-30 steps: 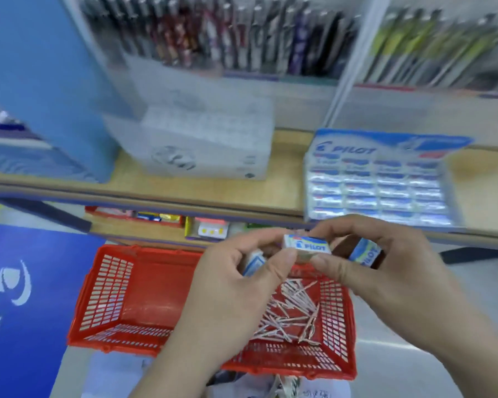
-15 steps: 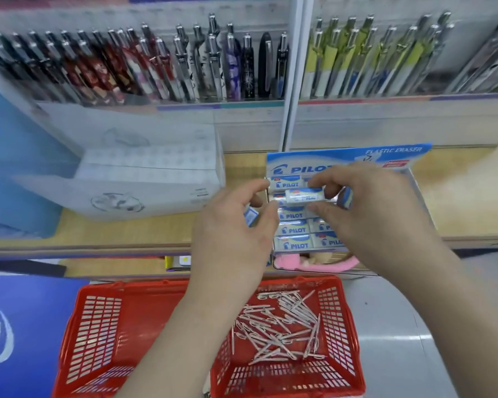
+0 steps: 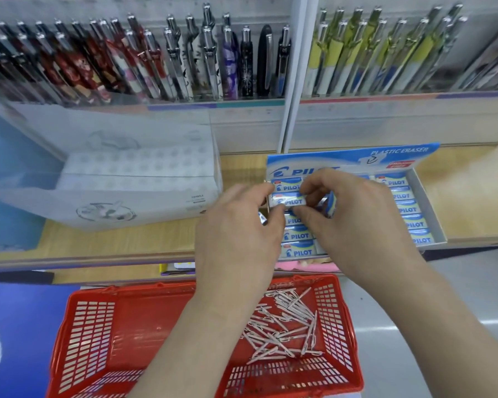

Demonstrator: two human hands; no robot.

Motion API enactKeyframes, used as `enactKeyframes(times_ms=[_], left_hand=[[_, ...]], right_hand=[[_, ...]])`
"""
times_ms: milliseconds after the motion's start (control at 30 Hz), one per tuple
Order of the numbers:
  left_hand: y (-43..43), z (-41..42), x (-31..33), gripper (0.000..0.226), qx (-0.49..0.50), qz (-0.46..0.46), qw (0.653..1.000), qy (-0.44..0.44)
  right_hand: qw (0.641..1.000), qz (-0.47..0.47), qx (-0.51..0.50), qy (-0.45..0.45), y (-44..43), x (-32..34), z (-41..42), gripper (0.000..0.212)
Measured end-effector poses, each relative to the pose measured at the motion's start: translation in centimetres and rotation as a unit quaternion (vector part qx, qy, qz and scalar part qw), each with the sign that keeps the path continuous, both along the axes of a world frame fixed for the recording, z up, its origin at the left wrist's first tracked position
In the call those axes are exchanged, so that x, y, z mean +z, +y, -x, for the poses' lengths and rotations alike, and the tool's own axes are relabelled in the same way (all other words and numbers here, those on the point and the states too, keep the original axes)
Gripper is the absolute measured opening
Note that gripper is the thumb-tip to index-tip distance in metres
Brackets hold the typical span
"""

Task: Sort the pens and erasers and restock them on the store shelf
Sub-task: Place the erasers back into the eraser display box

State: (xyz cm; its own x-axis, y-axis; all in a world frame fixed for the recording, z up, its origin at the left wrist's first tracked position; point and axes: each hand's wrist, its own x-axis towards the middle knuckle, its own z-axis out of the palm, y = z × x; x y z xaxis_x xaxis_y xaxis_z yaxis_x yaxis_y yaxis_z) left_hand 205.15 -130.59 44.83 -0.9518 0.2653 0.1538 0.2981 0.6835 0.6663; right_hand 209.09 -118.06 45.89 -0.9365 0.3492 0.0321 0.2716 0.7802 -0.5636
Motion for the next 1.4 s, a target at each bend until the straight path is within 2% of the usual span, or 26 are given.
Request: enactKeyframes(times_ms=[100, 167, 233, 300, 433, 533, 600, 700, 800, 867, 933, 1033, 1200, 1333, 1400], left_hand=[[-0.1, 0.0, -0.1, 0.027, 0.007, 0.008, 1.0, 0.002], [-0.3, -0.1, -0.2, 0.023, 0.006, -0.007, 1.0, 0.006], [-0.6, -0.5, 0.2, 0.016, 0.009, -0.046, 0.999, 0.001], [-0.8, -1.0, 1.0, 0.011, 0.004, -0.123, 0.99, -0.065], [-1.0, -1.6, 3.3, 0.022, -0.059, -0.265, 0.939, -0.208], [-0.9, -1.7, 4.5, 0.028, -0.125, -0.308, 0.9, -0.281], [-1.0, -1.7, 4.6, 0.027, -0.139, -0.317, 0.889, -0.299], [-1.2, -1.4, 4.3, 0.023, -0.095, -0.346, 0.884, -0.299], [-1.2, -1.7, 4.1, 0.022, -0.044, -0.376, 0.874, -0.304], [-1.1, -2.0, 4.0, 0.024, -0.024, -0.376, 0.876, -0.301], [-0.9, -2.3, 3.7, 0.022, -0.01, -0.364, 0.884, -0.293], [-0.8, -2.9, 2.9, 0.02, -0.008, -0.308, 0.915, -0.259], [-1.0, -3.0, 2.8, 0.004, -0.031, -0.27, 0.933, -0.235], [-1.5, -2.1, 3.1, 0.024, -0.066, -0.273, 0.929, -0.24], [-1.7, -1.7, 3.3, 0.025, -0.095, -0.255, 0.93, -0.247]], right_hand=[[0.998, 0.067, -0.001, 0.017, 0.2, 0.4, -0.5, 0.022], [0.981, 0.192, -0.022, 0.021, 0.6, 1.1, -1.2, 0.025], [0.945, 0.324, -0.027, 0.033, 0.9, 1.8, -2.1, 0.03], [0.92, 0.39, -0.007, 0.034, 1.1, 2.4, -2.9, 0.04], [0.88, 0.473, 0.03, -0.006, 1.0, 3.1, -3.6, 0.047], [0.883, 0.466, 0.053, -0.028, 1.1, 3.5, -3.8, 0.043], [0.883, 0.465, 0.059, -0.03, 1.1, 3.7, -3.9, 0.035], [0.872, 0.488, 0.033, -0.017, 1.2, 3.9, -4.2, 0.024], [0.878, 0.478, 0.016, 0.007, 1.3, 3.6, -4.4, 0.026], [0.871, 0.491, -0.007, 0.036, 1.1, 3.3, -4.2, 0.029], [0.846, 0.527, -0.044, 0.067, 0.7, 2.7, -4.0, 0.034], [0.811, 0.573, -0.092, 0.076, -0.2, 1.9, -3.7, 0.025], [0.835, 0.538, -0.101, 0.058, -0.4, 2.1, -3.5, 0.011], [0.859, 0.507, -0.063, 0.035, 0.7, 2.6, -3.5, 0.021], [0.862, 0.504, -0.048, 0.024, 1.1, 2.5, -3.4, 0.024]])
